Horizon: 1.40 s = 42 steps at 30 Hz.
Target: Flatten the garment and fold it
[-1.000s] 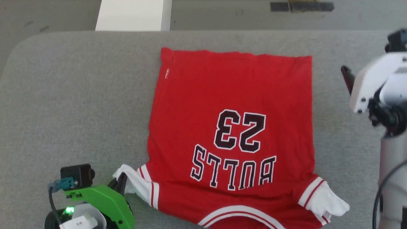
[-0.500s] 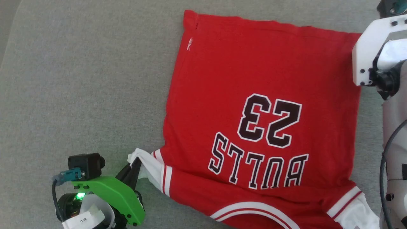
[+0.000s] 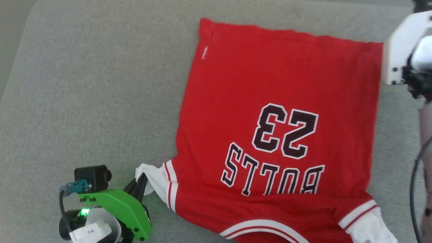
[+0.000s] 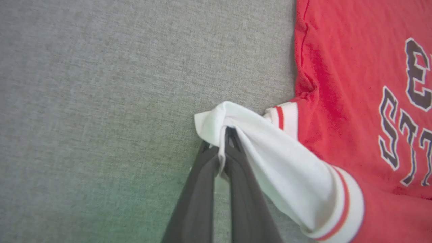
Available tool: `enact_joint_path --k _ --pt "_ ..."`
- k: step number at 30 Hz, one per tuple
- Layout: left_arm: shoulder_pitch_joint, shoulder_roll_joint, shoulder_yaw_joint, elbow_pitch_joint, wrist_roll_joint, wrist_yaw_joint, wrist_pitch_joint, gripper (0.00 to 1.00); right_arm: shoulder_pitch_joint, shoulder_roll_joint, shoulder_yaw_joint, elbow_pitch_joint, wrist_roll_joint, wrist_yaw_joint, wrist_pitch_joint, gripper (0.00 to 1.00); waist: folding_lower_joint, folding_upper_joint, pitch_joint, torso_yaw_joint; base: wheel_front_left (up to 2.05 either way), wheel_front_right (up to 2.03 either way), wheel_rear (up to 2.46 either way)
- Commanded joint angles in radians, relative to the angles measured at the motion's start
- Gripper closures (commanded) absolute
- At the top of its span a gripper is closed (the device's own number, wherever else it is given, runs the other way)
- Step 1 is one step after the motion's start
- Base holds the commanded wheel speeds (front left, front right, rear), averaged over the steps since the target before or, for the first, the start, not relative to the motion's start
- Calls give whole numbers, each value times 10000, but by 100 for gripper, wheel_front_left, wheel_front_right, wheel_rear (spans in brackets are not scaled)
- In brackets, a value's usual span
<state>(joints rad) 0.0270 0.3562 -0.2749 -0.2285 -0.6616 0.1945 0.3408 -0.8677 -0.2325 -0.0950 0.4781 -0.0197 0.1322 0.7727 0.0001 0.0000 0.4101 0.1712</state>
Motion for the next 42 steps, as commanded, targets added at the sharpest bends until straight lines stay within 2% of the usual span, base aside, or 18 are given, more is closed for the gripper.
enact_joint_path --k 1,5,9,14,17,18,19,20,27,34,39,42 --pt "-117 45 -42 121 -55 -35 43 100 454 -201 40 -468 381 -15 -169 100 -1 0 -790 -633 0 0 0" --pt "-65 19 -70 332 -77 6 49 100 2103 -657 100 -2457 1546 -15 -82 100 -1 0 -1346 -1074 0 0 0" --pt "47 -16 -76 509 -119 64 36 100 4467 -663 -720 -4604 2469 -15 433 100 -1 0 -1783 -1476 0 0 0" --pt "186 -40 -82 630 -169 133 35 100 7417 145 -1731 -6497 2918 -15 811 100 -1 0 -2104 -1892 0 0 0" --pt "315 -11 -46 641 -204 185 44 100 8202 724 -1969 -7036 3041 -15 592 100 -1 0 -2192 -2122 0 0 0" --pt "338 -3 -44 635 -211 196 49 100 8290 864 -1986 -7181 3042 -15 353 68 -1 0 -2203 -2154 0 0 0" --pt "348 -1 -40 637 -219 202 50 100 8331 951 -1944 -7230 3075 -15 225 13 -1 0 -2214 -2172 0 0 0" --pt "355 6 -34 641 -231 206 54 100 8293 1043 -1884 -7263 3128 -15 72 0 -1 0 -2212 -2186 0 0 0" --pt "251 5 -18 541 -213 232 -14 100 6622 1010 -1145 -6508 2888 -15 -516 0 -1 0 -1676 -1978 0 0 0" --pt "-10 74 46 -2 -99 307 -64 100 3201 429 61 -3980 1852 -15 -202 0 -1 0 -336 -1223 0 0 0" --pt "-315 48 35 -197 -104 214 -135 100 1024 392 146 -2049 947 -15 -109 0 -1 0 603 -481 0 0 0" --pt "-399 -4 -4 -180 -135 159 -184 100 276 434 214 -1197 411 -15 -117 0 -1 0 1025 -156 0 0 0"
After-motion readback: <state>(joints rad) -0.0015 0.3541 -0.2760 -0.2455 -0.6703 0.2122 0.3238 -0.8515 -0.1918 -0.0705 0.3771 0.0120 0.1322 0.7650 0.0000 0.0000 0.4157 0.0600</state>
